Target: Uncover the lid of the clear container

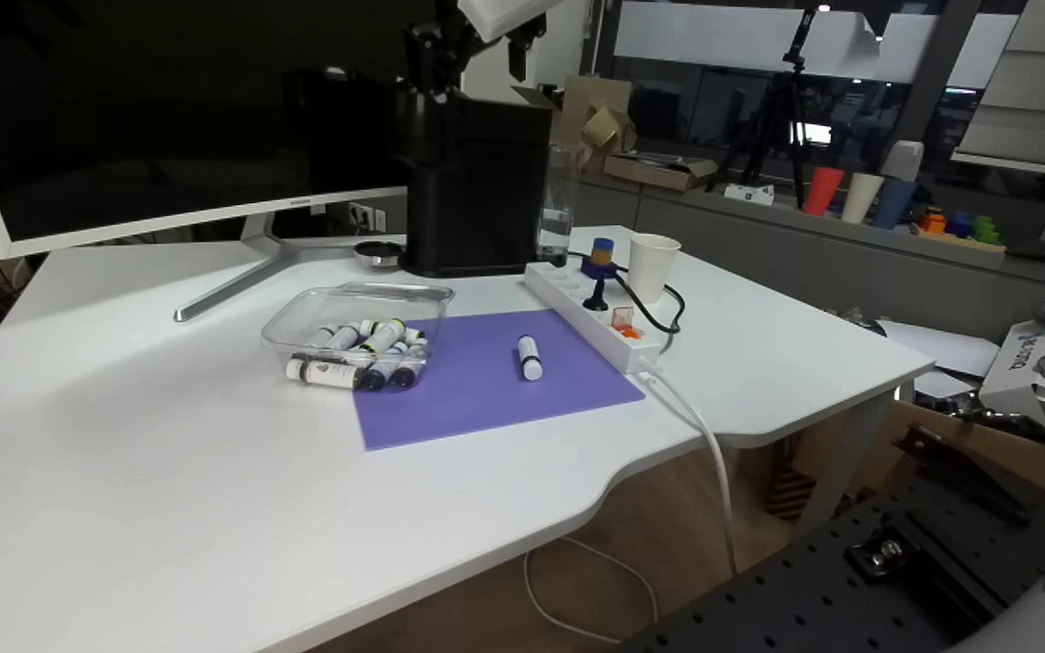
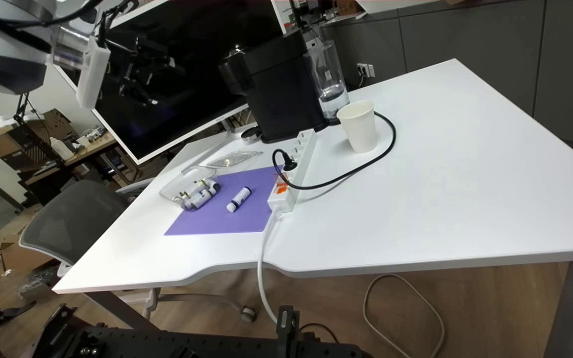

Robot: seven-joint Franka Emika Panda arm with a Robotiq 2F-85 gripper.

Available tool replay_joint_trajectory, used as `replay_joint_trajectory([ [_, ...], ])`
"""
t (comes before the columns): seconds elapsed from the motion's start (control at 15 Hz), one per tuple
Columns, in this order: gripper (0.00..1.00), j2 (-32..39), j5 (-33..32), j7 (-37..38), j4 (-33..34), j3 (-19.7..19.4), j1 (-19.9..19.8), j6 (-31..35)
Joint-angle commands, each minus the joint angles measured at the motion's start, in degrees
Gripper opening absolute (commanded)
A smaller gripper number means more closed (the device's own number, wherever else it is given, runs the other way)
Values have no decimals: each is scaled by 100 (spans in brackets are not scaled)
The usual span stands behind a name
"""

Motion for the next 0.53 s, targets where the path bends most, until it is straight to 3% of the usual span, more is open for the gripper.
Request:
replay_joint_trajectory([
  [0.0,100,-749,1628,-1322,-832,-42,62,233],
  [0.13,100,-1101,2716,-2208,-1216,-191,350,91],
  [0.27,100,-1551,3679,-2957,-1512,55,269,-210],
  [0.47,100,-2217,4549,-3684,-1848,204,306,-729],
])
